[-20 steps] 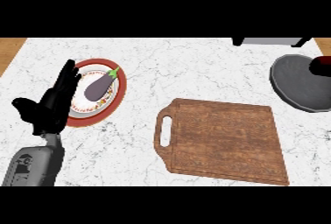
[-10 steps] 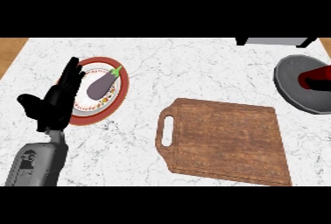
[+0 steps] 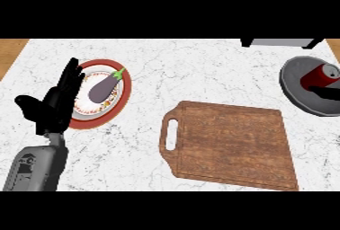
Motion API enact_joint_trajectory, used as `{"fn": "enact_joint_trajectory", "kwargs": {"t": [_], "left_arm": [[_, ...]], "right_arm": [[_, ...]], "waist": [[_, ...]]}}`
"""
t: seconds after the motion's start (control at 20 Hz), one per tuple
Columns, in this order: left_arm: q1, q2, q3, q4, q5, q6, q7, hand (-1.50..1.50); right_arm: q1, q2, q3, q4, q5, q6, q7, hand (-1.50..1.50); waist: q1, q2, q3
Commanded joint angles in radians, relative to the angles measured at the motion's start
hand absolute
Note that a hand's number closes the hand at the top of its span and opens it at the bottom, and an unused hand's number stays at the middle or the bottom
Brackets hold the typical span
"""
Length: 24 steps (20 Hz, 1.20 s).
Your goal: Pick the can from the cutting board and place it in the pan
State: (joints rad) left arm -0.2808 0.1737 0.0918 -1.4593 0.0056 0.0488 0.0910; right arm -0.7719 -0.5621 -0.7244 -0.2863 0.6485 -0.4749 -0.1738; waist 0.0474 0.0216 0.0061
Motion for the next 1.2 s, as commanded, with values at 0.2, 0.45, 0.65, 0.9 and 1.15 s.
{"fn": "enact_joint_trajectory", "kwargs": {"t": [0.2,0.45,0.65,0.9,1.15], "left_arm": [[0.017,0.022,0.028,0.025,0.008,-0.013,-0.010,0.00],[0.100,0.037,0.049,0.000,0.000,-0.008,-0.039,0.00],[0.124,0.022,0.041,-0.007,-0.025,0.019,-0.050,0.00],[0.095,0.043,0.081,0.008,0.019,-0.002,-0.036,0.00],[0.128,0.006,0.029,-0.063,-0.022,0.032,-0.008,0.00]], "right_arm": [[0.054,0.046,-0.142,-0.092,-0.216,0.033,-0.231,-1.50],[0.151,0.134,-0.131,-0.242,-0.307,0.239,-0.271,-1.50],[0.270,0.162,-0.117,-0.412,-0.355,0.364,-0.252,-1.50],[0.400,0.278,-0.069,-0.676,-0.364,0.389,-0.164,-1.50],[0.571,0.381,-0.044,-1.008,-0.410,0.466,-0.042,-1.50]], "waist": [[-0.044,-0.019,-0.005],[-0.078,-0.037,-0.009],[-0.105,-0.045,-0.011],[-0.126,-0.049,-0.014],[-0.111,-0.047,-0.012]]}}
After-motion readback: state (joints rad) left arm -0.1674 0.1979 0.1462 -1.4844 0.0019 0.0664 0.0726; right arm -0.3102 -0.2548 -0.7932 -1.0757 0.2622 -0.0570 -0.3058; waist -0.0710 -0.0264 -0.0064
